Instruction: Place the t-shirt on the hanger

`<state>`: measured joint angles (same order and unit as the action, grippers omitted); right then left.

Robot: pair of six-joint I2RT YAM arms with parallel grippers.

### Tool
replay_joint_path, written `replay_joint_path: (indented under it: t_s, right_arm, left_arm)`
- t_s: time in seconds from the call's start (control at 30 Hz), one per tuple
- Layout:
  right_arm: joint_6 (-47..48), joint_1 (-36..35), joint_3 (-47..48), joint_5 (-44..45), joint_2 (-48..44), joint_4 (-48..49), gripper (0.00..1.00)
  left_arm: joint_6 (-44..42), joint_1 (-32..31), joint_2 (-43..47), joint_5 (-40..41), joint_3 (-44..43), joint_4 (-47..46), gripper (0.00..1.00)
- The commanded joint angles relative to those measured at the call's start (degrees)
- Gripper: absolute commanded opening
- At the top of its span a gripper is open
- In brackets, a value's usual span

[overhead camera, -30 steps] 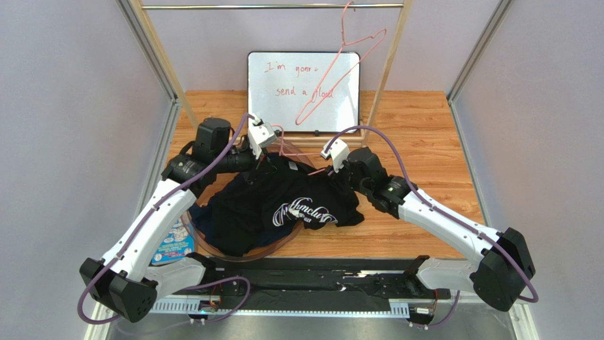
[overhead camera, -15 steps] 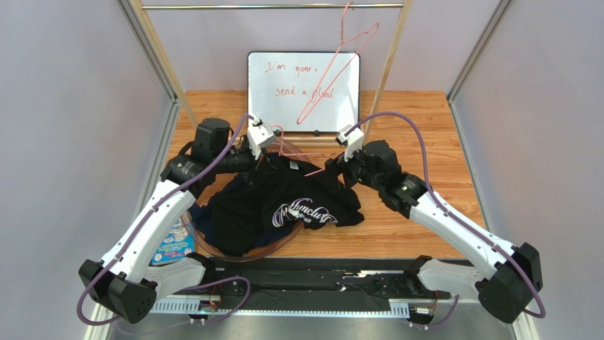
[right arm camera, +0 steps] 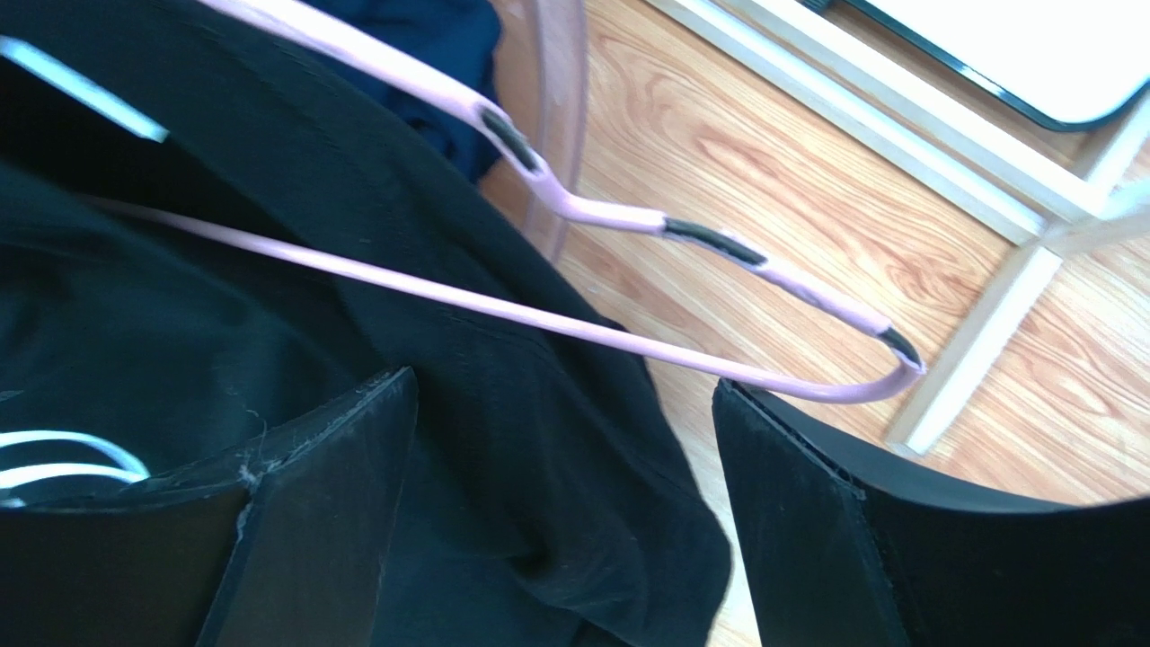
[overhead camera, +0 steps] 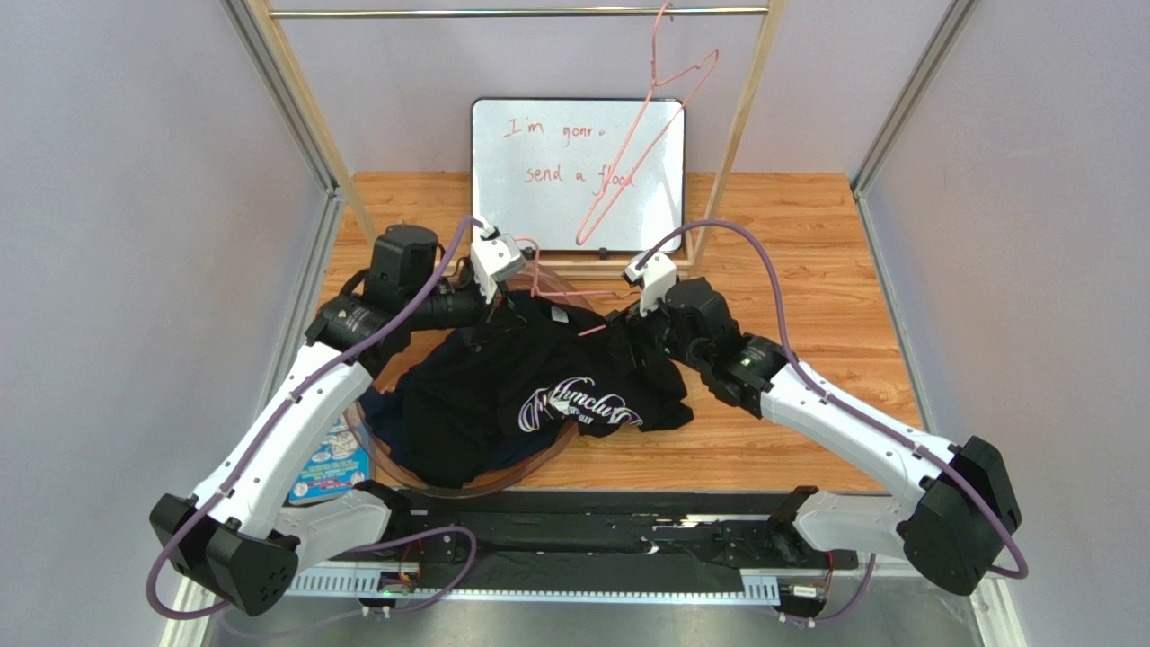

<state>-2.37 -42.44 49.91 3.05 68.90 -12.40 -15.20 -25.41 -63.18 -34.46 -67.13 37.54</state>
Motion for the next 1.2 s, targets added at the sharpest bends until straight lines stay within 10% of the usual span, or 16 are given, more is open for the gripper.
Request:
replay_joint_path:
  t_s: [0.0,0.27,0.6,0.83,1.17]
  right_arm:
    - [2.11,-0.1,-2.44,4.33,0.27,3.61,0.82]
    - [7.12,0.16,-5.61,7.41,-0.88,4.49,0.73]
    - [3.7,6.66,-3.33,-5.58,-2.19,-0.24,0.0]
    - [-3.86,17.73,-0.79,-24.3,-1.23,-4.55,0.0]
    - [-6.07,26.79,6.16,-41.28,2.2,-12.46,0.0]
  left_arm:
    - [1.4,-0.08,0.6,-1.05,-2.12,-1.24,0.0]
    - [1.58,-0.08,0.42,-0.96,-2.04,-1.06,0.0]
    - [1.58,0.8,1.39,-1.92,-1.95,-0.8,0.0]
    - [-1.22,4.92,4.46,-8.59,0.25,-2.38,0.0]
    - [-28.64,6.25,4.91,-9.67,-1.24,10.88,0.0]
